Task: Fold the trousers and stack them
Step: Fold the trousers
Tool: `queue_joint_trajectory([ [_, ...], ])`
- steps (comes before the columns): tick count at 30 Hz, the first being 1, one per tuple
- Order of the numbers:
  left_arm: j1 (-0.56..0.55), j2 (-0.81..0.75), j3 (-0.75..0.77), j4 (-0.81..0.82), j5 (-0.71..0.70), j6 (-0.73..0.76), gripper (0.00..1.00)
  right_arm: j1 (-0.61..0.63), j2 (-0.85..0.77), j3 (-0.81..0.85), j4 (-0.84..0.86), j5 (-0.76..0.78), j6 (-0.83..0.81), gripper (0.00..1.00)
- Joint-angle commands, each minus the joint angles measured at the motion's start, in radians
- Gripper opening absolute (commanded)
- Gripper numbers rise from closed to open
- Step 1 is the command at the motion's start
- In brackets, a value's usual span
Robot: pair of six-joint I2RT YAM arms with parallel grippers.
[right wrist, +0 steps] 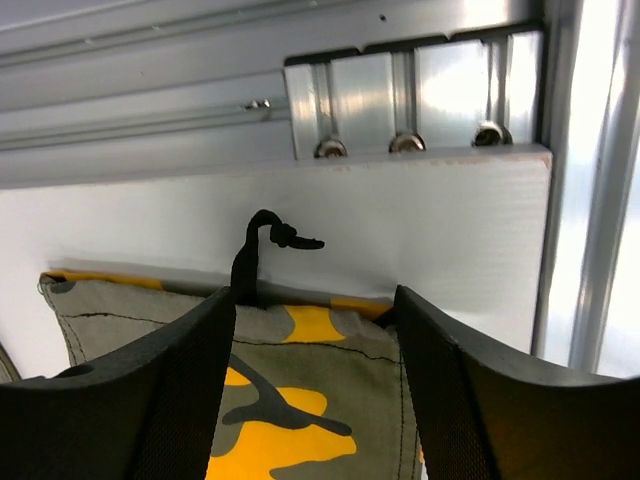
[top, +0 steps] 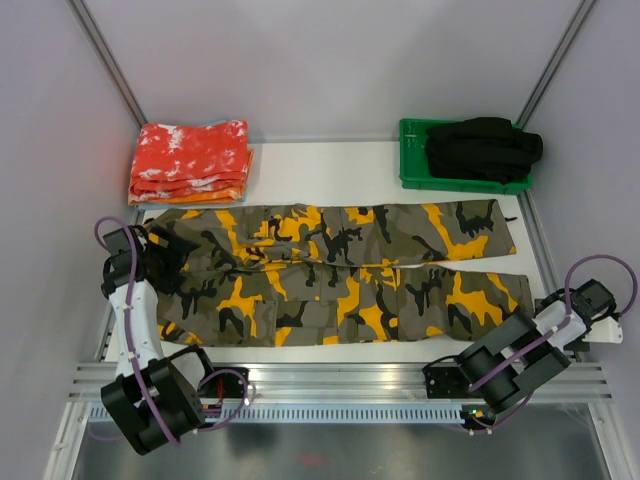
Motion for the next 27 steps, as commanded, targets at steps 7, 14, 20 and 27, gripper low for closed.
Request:
queue_joint_trajectory([
  [7,-0.002,0.000,-0.011,0.048,0.029,0.027,1.00,0.015,-0.059,0.074,-0.201,0.099,0.043,0.73],
  [14,-0.002,0.027,-0.025,0.086,0.057,0.015,1.00,0.091,-0.107,0.108,-0.223,0.088,0.049,0.71],
  [20,-0.002,0.072,-0.036,0.129,0.090,0.010,1.00,0.131,-0.148,0.103,-0.295,0.135,0.080,0.71],
  [27,-0.001,0.118,-0.036,0.149,0.116,0.021,1.00,0.133,-0.225,-0.055,-0.260,0.040,0.133,0.67],
])
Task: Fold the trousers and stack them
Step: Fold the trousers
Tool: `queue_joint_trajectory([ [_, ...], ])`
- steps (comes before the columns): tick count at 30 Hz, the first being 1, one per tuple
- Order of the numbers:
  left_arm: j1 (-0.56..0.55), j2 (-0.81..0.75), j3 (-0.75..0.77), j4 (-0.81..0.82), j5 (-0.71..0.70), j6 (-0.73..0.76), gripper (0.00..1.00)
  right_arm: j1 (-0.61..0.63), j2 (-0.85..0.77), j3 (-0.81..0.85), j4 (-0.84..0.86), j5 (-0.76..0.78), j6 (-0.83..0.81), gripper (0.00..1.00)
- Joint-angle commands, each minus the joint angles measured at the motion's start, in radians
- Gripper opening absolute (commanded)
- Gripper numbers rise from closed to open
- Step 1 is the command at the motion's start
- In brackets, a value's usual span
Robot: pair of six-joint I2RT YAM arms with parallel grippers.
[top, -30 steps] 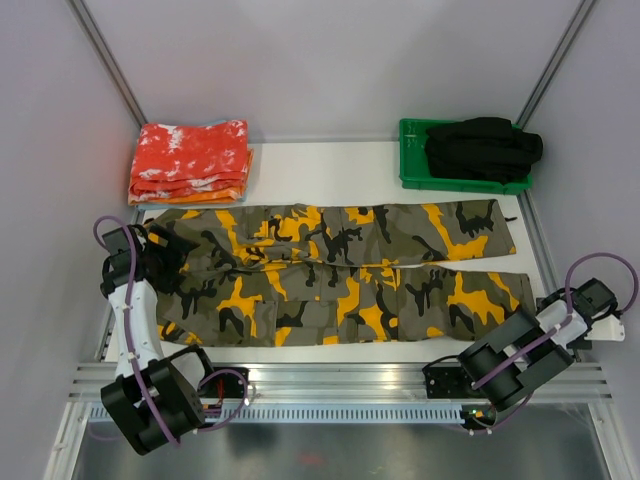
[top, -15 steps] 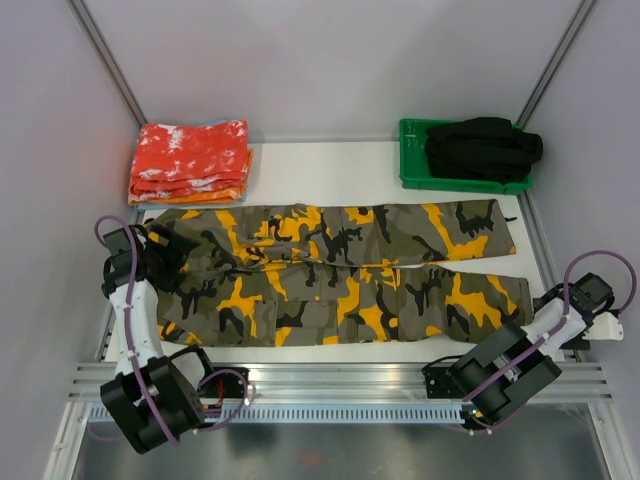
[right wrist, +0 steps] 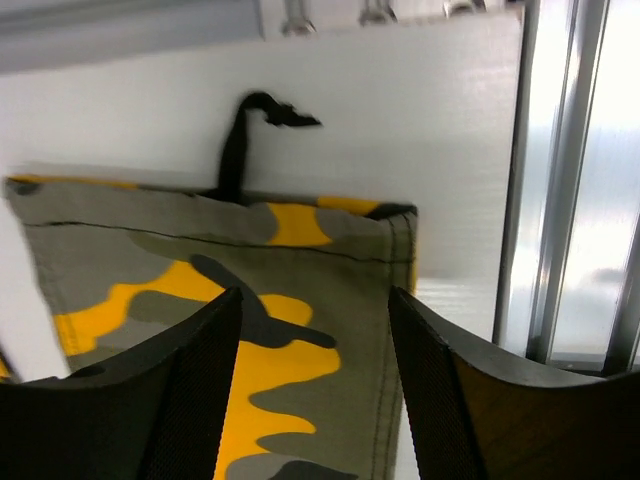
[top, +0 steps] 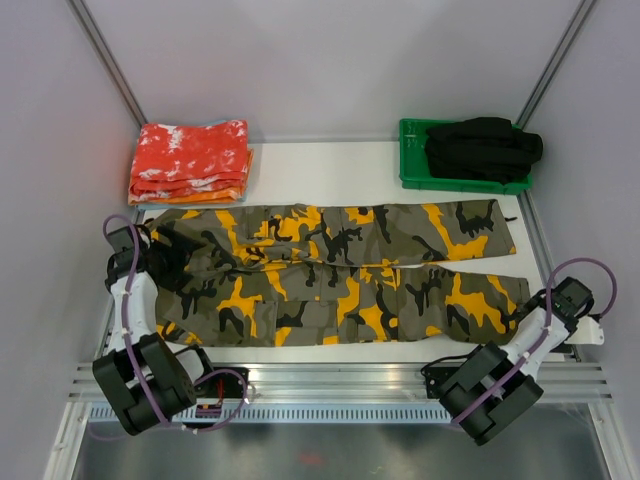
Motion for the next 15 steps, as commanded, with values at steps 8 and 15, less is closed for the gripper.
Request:
queue_joint_trajectory([
  [8,0.000,0.008,-0.003,0.050,0.036,0.010,1.00,0.002,0.085,-0.049,0.037,-0.001,0.034,0.65],
  [15,0.006,-0.017,-0.011,0.030,0.019,0.005,1.00,0.004,0.316,0.057,0.088,0.066,0.044,0.66],
])
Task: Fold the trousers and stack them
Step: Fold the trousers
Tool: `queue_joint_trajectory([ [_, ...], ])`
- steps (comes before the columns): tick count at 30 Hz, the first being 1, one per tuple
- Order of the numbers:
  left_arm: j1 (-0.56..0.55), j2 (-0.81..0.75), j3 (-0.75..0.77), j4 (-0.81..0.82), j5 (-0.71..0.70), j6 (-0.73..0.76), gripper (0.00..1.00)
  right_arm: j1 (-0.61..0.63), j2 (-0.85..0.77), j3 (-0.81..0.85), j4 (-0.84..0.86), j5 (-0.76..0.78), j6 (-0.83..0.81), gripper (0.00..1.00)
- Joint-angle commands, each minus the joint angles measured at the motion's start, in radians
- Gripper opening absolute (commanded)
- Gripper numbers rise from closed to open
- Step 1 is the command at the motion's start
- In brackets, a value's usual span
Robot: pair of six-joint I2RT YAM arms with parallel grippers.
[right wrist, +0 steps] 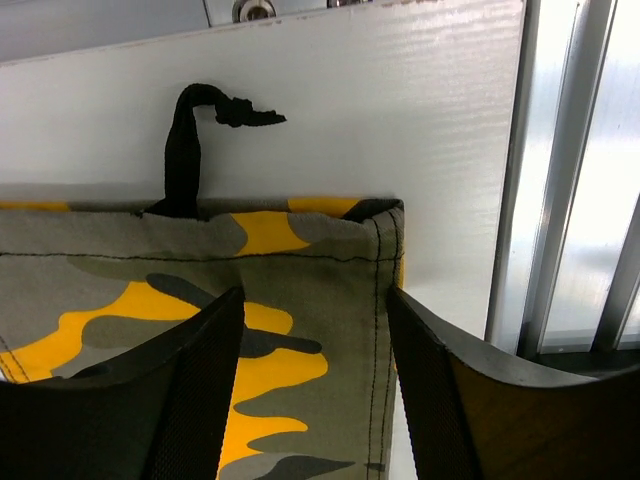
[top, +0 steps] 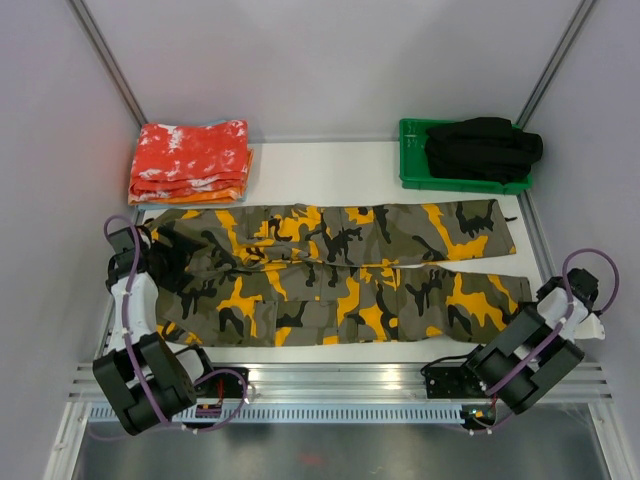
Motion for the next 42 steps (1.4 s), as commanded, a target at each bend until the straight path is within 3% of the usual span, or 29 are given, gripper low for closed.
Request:
queue_joint_trajectory([
  [1,0.005,-0.029,0.002,0.010,-0.001,0.007,1.00,-0.002,0.105,0.018,0.114,0.070,0.012,0.66],
  [13,0.007,-0.056,0.030,-0.022,-0.023,0.001,1.00,-0.016,0.189,0.096,0.204,0.156,-0.039,0.68],
  [20,0.007,-0.061,0.045,-0.034,-0.027,0.010,1.00,-0.022,0.201,0.115,0.275,0.100,-0.071,0.69],
  [24,0.007,-0.064,0.053,-0.034,-0.024,0.006,1.00,-0.020,0.156,0.127,0.229,0.063,-0.083,0.71],
  [30,0.008,-0.069,0.057,-0.045,-0.023,-0.007,1.00,-0.020,-0.018,0.087,0.132,0.146,-0.054,0.75],
  [42,0.007,-0.084,0.054,-0.050,-0.021,-0.002,1.00,-0.022,0.002,0.053,0.123,0.135,-0.071,0.77],
])
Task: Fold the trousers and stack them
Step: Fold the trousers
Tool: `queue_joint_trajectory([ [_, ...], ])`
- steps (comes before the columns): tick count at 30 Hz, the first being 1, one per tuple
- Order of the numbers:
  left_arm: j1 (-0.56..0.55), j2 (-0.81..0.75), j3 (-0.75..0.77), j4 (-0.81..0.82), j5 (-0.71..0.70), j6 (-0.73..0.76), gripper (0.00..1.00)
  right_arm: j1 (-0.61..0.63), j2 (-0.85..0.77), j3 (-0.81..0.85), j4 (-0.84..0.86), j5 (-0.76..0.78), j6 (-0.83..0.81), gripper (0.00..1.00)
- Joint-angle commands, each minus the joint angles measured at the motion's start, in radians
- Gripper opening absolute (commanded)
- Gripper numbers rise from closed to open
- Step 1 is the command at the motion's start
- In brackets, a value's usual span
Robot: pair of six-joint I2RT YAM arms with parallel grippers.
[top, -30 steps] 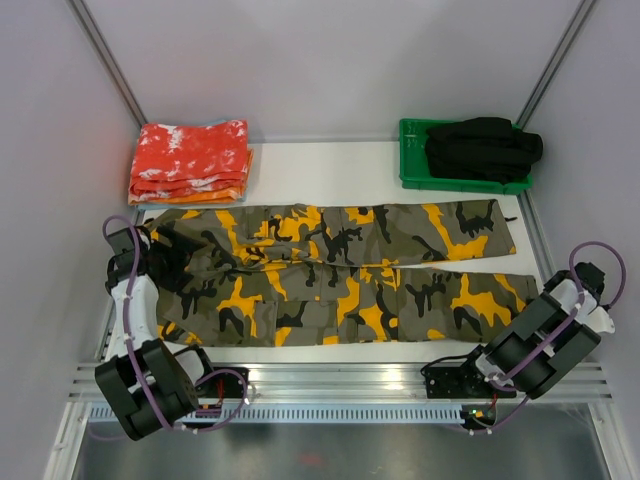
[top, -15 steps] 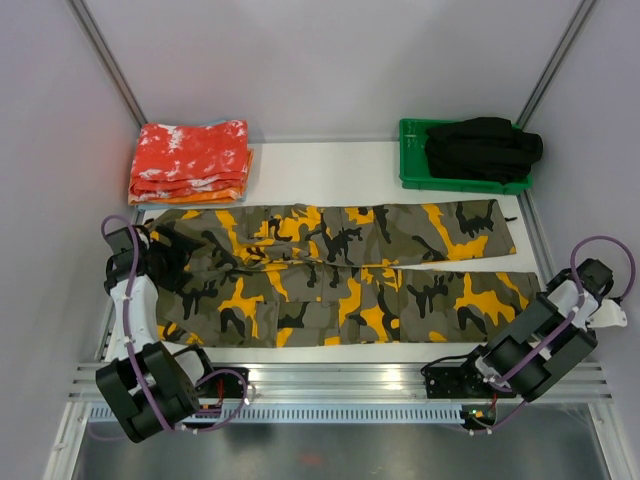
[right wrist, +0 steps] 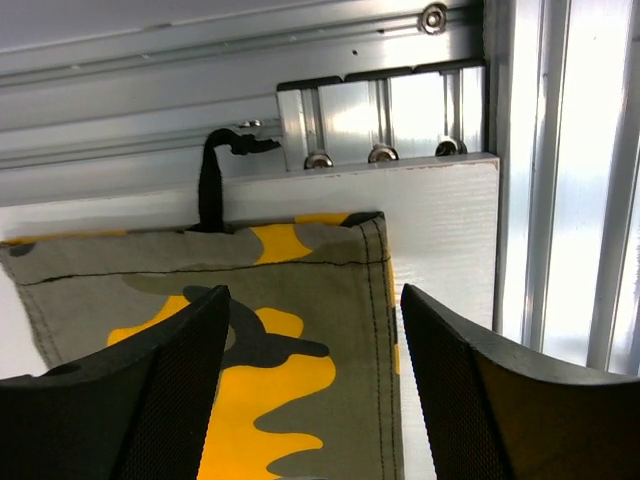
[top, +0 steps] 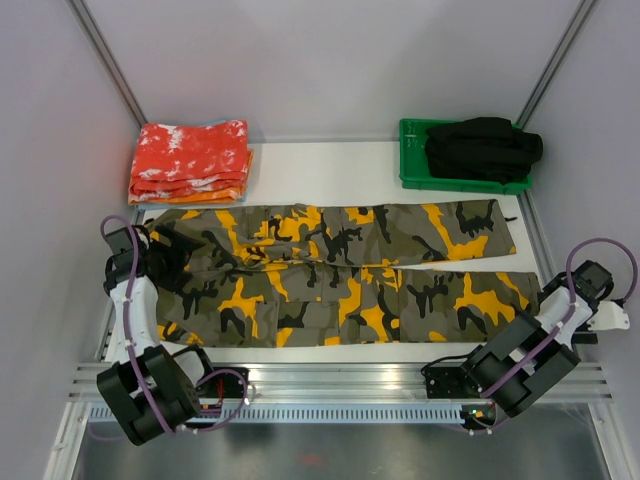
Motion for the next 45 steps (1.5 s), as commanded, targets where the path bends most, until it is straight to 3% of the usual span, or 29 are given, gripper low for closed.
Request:
queue_joint_trajectory([
  [1,0.008,-0.025,0.035,0.004,-0.020,-0.002,1.00,-0.005,0.009,-0.035,0.012,0.019,-0.001,0.76],
  [16,0.008,-0.011,0.034,0.007,-0.032,-0.013,1.00,-0.005,0.152,-0.037,0.015,0.062,0.057,0.74],
  [19,0.007,-0.008,0.037,0.007,-0.030,-0.019,1.00,-0.007,0.164,-0.043,0.023,0.080,0.063,0.68],
  [22,0.007,-0.011,0.037,-0.001,-0.040,-0.020,1.00,-0.007,0.169,-0.069,0.060,0.065,0.057,0.47],
  [27,0.008,-0.017,0.041,-0.021,-0.058,-0.017,1.00,-0.008,0.161,-0.079,0.078,0.043,0.045,0.01],
  [34,0.008,-0.040,0.074,-0.128,-0.113,-0.070,0.99,-0.008,0.150,-0.075,0.090,0.005,0.018,0.00],
  [41,0.010,-0.185,0.115,-0.398,-0.565,-0.223,1.00,-0.007,0.186,-0.069,0.141,-0.084,0.027,0.00],
  [45,0.011,-0.178,0.035,-0.407,-0.619,-0.330,1.00,-0.007,0.224,-0.058,0.178,-0.170,0.047,0.00],
])
